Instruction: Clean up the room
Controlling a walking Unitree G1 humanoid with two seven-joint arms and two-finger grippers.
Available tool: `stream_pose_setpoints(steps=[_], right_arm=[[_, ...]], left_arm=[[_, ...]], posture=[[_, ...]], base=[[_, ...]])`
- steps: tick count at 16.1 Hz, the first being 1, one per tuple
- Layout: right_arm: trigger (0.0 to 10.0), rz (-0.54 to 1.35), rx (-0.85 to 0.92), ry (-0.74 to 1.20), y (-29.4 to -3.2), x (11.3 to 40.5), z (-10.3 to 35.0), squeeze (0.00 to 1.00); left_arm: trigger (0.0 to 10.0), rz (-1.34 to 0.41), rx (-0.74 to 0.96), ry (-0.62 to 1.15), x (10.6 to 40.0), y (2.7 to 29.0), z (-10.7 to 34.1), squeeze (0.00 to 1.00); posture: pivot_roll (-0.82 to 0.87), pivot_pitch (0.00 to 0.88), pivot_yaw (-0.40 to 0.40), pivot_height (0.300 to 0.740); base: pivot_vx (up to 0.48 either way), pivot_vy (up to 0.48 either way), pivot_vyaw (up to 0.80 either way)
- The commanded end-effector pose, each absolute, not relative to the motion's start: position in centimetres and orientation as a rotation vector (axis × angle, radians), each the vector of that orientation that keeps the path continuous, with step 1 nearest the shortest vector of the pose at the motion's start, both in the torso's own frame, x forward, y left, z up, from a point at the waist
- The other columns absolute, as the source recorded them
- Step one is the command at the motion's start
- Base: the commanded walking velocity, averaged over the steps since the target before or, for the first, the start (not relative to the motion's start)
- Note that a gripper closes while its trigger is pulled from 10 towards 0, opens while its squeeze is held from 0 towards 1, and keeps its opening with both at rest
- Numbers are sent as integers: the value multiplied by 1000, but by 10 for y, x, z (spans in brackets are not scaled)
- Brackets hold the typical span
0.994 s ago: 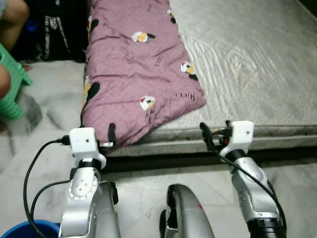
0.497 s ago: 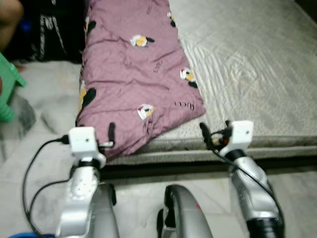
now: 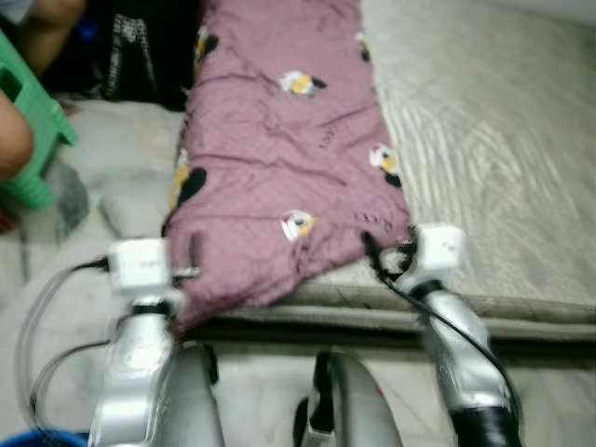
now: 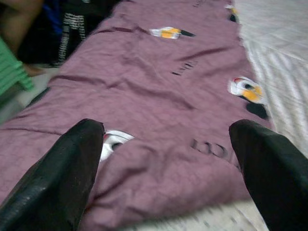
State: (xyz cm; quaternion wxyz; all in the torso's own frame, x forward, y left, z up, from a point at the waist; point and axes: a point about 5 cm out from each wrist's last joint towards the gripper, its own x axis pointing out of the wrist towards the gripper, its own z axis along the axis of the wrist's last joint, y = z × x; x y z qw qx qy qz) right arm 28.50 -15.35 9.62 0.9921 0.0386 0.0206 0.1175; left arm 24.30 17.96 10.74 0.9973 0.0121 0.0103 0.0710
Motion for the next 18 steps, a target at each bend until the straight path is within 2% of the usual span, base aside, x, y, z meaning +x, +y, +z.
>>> stream_pose_setpoints(steps=[1, 6, 13, 18], right_arm=[[10000, 178, 66, 76, -171, 279, 88, 0], [10000, 172, 65, 79, -171, 280, 88, 0], [10000, 168, 73, 77, -173, 281, 88, 0], [10000, 222, 73, 91, -165, 288, 88, 0]], left_arm=[[10000, 110, 2, 33, 242, 168, 105, 0], [10000, 103, 1, 42, 243, 166, 103, 0], [10000, 147, 22, 46, 247, 172, 101, 0], [10000, 180, 43, 45, 247, 176, 102, 0]], posture=[[11, 194, -131, 625], [12, 193, -130, 625], [7, 190, -130, 556], [16, 191, -127, 556]], base=[[292, 0, 0], [113, 0, 0], [0, 0, 0], [0, 0, 0]])
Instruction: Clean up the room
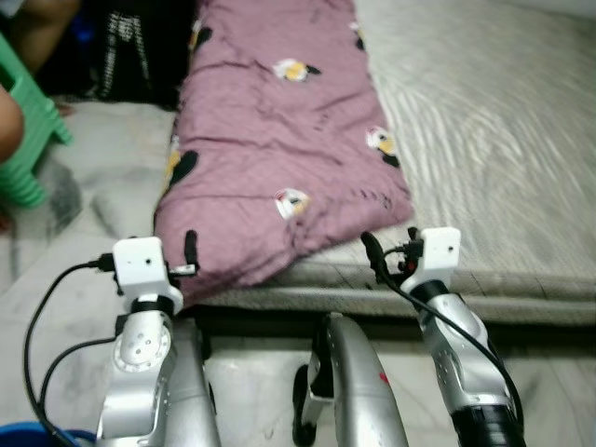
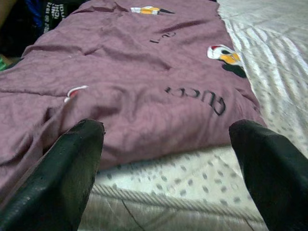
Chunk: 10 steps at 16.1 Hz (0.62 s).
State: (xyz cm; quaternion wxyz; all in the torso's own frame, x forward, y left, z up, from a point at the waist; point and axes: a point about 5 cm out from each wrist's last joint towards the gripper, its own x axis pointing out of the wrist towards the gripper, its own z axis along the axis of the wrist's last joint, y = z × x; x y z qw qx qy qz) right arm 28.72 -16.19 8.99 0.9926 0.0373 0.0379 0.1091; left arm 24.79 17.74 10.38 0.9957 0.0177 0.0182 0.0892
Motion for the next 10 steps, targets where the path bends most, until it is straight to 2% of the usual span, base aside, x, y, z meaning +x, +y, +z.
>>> stream_pose_setpoints(steps=[1, 4, 10], right_arm=[[10000, 227, 70, 89, -164, 289, 89, 0], [10000, 251, 62, 61, -159, 306, 97, 0], [10000, 274, 80, 46, -154, 321, 100, 0]], left_arm=[[10000, 188, 48, 46, 246, 178, 102, 0], [10000, 242, 70, 63, 244, 191, 102, 0], [10000, 256, 82, 73, 232, 198, 104, 0]], posture=[[18, 192, -125, 556], [36, 206, -109, 556], [92, 229, -113, 556]], base=[[0, 0, 0], [0, 0, 0], [0, 0, 0]])
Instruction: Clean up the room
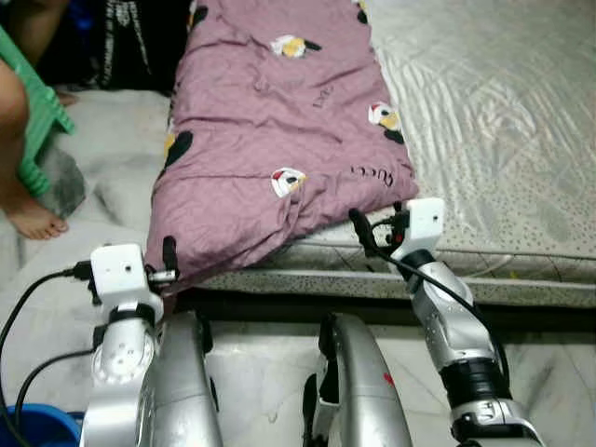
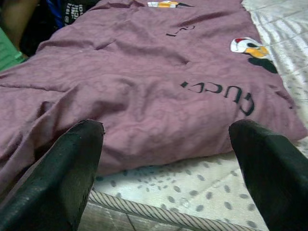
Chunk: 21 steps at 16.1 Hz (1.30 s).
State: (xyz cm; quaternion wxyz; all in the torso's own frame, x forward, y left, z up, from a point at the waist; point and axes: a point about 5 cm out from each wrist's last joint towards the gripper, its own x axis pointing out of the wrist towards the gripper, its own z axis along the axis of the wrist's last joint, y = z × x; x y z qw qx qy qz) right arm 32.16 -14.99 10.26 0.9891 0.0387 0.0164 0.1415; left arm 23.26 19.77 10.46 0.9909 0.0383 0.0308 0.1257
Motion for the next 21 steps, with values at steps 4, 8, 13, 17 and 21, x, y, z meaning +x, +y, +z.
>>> stream_pose_setpoints(steps=[4, 8, 13, 17, 21], right_arm=[[10000, 294, 93, 32, -147, 318, 97, 0], [10000, 345, 76, 17, -142, 316, 99, 0], [10000, 344, 60, 14, -144, 321, 101, 0], [10000, 346, 56, 11, -143, 322, 101, 0], [10000, 418, 48, -3, -133, 325, 104, 0]], left_arm=[[10000, 183, 59, 60, 234, 188, 107, 0], [10000, 160, 54, 56, 237, 186, 108, 0], [10000, 164, 39, 68, 233, 184, 106, 0], [10000, 160, 32, 78, 235, 183, 105, 0], [10000, 167, 52, 82, 236, 183, 106, 0]], posture=[[91, 232, -106, 556], [74, 238, -98, 556], [78, 238, -104, 556], [83, 235, -104, 556], [92, 237, -97, 556]], base=[[142, 0, 0], [305, 0, 0], [322, 0, 0], [142, 0, 0], [0, 0, 0]])
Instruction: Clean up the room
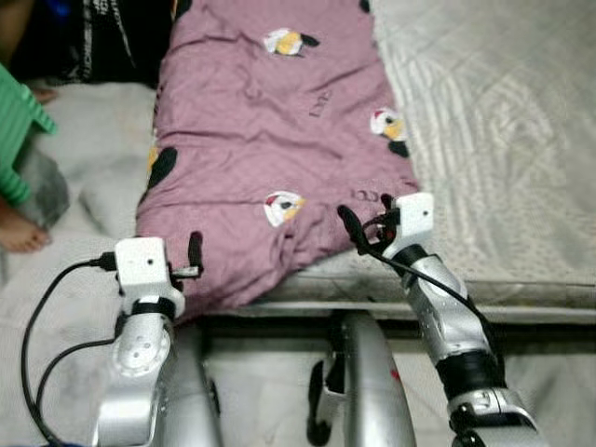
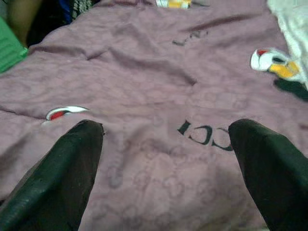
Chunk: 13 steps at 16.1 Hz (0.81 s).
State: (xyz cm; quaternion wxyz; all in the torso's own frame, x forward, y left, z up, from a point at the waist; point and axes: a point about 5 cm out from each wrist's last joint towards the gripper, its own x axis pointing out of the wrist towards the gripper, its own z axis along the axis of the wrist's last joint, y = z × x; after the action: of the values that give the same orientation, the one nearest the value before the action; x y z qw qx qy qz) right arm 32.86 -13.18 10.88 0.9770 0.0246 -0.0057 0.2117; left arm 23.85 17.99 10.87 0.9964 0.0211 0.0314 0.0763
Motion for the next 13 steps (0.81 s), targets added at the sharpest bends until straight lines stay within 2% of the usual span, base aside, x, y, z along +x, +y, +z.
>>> stream_pose_setpoints(steps=[1, 3, 5, 9, 13], right_arm=[[10000, 494, 66, -12, -120, 330, 110, 0], [10000, 636, 59, -17, -89, 337, 119, 0], [10000, 651, 51, -17, -77, 338, 120, 0], [10000, 598, 78, 1, -52, 347, 120, 0], [10000, 459, 14, 142, -43, 356, 108, 0]], left_arm=[[10000, 169, 57, 80, 234, 184, 107, 0], [10000, 169, 74, 75, 233, 185, 108, 0], [10000, 167, 82, 70, 232, 184, 109, 0], [10000, 167, 92, 68, 230, 185, 111, 0], [10000, 147, 100, 61, 232, 182, 113, 0]], posture=[[102, 240, -95, 556], [108, 241, -93, 556], [120, 242, -93, 556], [133, 253, -95, 556], [139, 255, -94, 556]], base=[[0, 0, 0], [0, 0, 0], [0, 0, 0], [0, 0, 0], [0, 0, 0]])
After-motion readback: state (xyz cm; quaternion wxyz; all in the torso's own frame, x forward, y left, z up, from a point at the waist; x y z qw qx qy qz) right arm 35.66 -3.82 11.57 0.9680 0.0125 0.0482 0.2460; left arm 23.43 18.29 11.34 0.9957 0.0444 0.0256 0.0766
